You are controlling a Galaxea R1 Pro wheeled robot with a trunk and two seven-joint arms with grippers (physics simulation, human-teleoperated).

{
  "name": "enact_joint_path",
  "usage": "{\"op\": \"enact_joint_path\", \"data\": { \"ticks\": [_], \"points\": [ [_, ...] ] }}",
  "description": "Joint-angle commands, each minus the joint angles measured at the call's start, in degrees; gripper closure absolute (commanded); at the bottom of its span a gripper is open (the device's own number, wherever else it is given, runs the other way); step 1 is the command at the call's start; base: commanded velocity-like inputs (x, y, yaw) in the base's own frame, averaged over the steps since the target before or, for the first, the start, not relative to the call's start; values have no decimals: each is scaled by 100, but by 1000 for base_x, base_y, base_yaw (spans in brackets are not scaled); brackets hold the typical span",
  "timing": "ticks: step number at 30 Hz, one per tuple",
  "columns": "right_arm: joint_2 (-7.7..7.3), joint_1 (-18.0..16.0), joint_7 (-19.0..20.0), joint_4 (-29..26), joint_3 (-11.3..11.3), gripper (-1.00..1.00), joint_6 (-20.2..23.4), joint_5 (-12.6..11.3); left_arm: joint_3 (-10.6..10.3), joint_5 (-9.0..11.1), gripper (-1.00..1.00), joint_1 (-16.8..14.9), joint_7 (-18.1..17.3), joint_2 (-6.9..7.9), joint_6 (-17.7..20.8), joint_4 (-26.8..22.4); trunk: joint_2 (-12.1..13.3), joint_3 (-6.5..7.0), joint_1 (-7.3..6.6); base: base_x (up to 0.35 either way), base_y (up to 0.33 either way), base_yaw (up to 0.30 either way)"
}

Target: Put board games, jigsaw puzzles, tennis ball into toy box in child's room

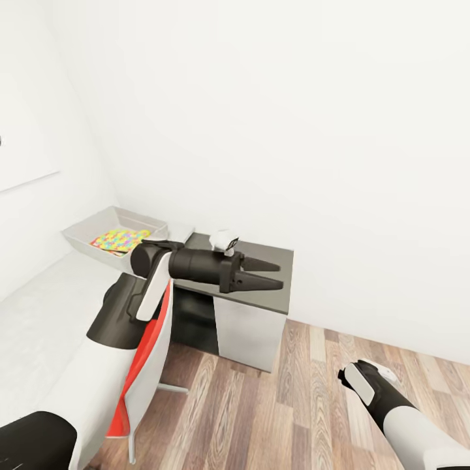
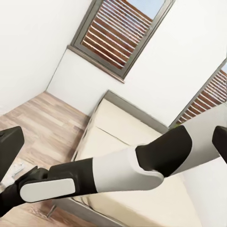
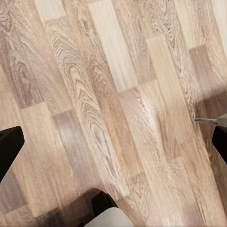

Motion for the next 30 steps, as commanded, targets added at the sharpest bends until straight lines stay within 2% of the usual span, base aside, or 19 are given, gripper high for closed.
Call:
{"op": "enact_joint_path", "data": {
  "ticks": [1, 4, 11, 15, 30],
  "points": [
    [-9, -3, -35, 13, 45, -100, 34, -30, 0, 23, -100, 14, 74, -6, 41, 6, -11, -2, 4, 0, 0, 0],
    [-11, -3, -28, 43, 45, -100, 31, -22, 1, 34, -100, 95, 192, -6, 41, 47, -11, 26, 4, 0, 0, 0],
    [-43, -3, -21, 69, 45, -100, 30, -24, 17, 30, -100, 548, 489, 6, 29, 89, -11, 92, 4, 0, 0, 0],
    [-49, -3, -22, 72, 45, -100, 29, -25, 7, 18, -100, 691, 616, 5, -33, 90, -11, 129, 4, 0, 0, 0],
    [-6, -3, -18, 115, 47, -100, 22, -17, 31, 6, -100, 1611, 736, 68, -228, 92, -11, 269, 4, 0, 0, 0]
  ]
}}
